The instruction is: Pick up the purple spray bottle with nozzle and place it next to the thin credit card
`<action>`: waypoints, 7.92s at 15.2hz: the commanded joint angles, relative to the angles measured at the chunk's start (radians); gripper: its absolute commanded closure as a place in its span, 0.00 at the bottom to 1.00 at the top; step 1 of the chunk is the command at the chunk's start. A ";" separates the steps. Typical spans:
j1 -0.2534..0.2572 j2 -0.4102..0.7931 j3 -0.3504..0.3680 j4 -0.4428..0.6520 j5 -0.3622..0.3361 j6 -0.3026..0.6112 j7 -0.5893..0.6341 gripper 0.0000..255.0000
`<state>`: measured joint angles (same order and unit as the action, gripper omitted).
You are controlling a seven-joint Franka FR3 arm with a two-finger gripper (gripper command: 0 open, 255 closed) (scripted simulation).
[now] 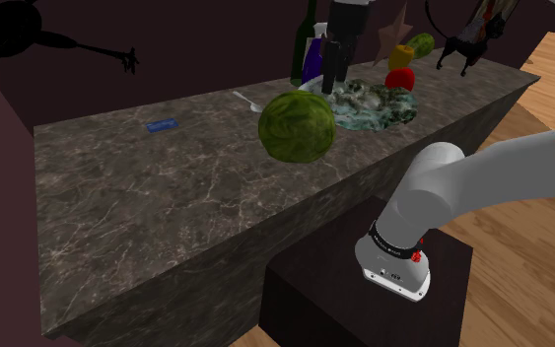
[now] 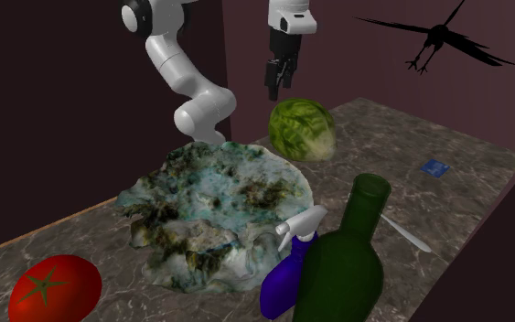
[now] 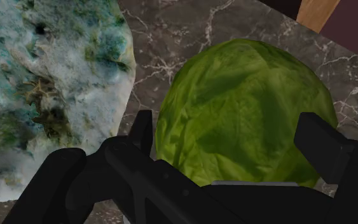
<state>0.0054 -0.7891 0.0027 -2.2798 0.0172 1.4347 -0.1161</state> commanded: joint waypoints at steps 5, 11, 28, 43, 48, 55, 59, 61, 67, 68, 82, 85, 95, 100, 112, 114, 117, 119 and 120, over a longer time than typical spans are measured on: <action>0.001 -0.041 -0.107 -0.051 -0.082 0.063 -0.174 0.00; 0.007 -0.042 -0.282 -0.077 -0.189 0.178 -0.431 0.00; 0.278 0.302 -0.897 0.211 -0.170 0.491 -1.199 0.00; 1.281 0.352 -1.895 0.678 -0.050 0.500 -1.595 0.00; 1.304 0.337 -1.910 0.637 -0.065 0.556 -1.586 0.00; 1.304 0.336 -1.911 0.637 -0.065 0.555 -1.586 0.00; 1.304 0.336 -1.911 0.637 -0.065 0.555 -1.586 1.00; 1.304 0.336 -1.911 0.637 -0.065 0.555 -1.586 1.00; 1.306 0.340 -1.907 0.661 -0.062 0.531 -1.582 1.00; 1.308 0.342 -1.906 0.674 -0.062 0.518 -1.579 1.00; 1.319 0.405 -1.858 0.745 -0.020 0.431 -1.520 1.00; 1.294 0.463 -1.806 0.681 0.025 0.472 -1.491 1.00; 1.281 0.617 -1.661 0.562 0.144 0.574 -1.374 1.00; 1.387 0.644 -1.667 0.550 0.143 0.615 -1.275 1.00; 1.943 0.499 -1.881 0.650 -0.125 0.671 -0.888 1.00; 2.043 0.462 -1.921 0.687 -0.180 0.667 -0.823 1.00; 2.192 0.404 -1.979 0.755 -0.263 0.651 -0.730 1.00; 2.291 0.363 -2.016 0.810 -0.315 0.636 -0.674 1.00; 2.340 0.342 -2.035 0.840 -0.340 0.626 -0.648 1.00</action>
<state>2.2877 -0.4224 -2.0102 -1.4769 -0.2913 2.0743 -0.7954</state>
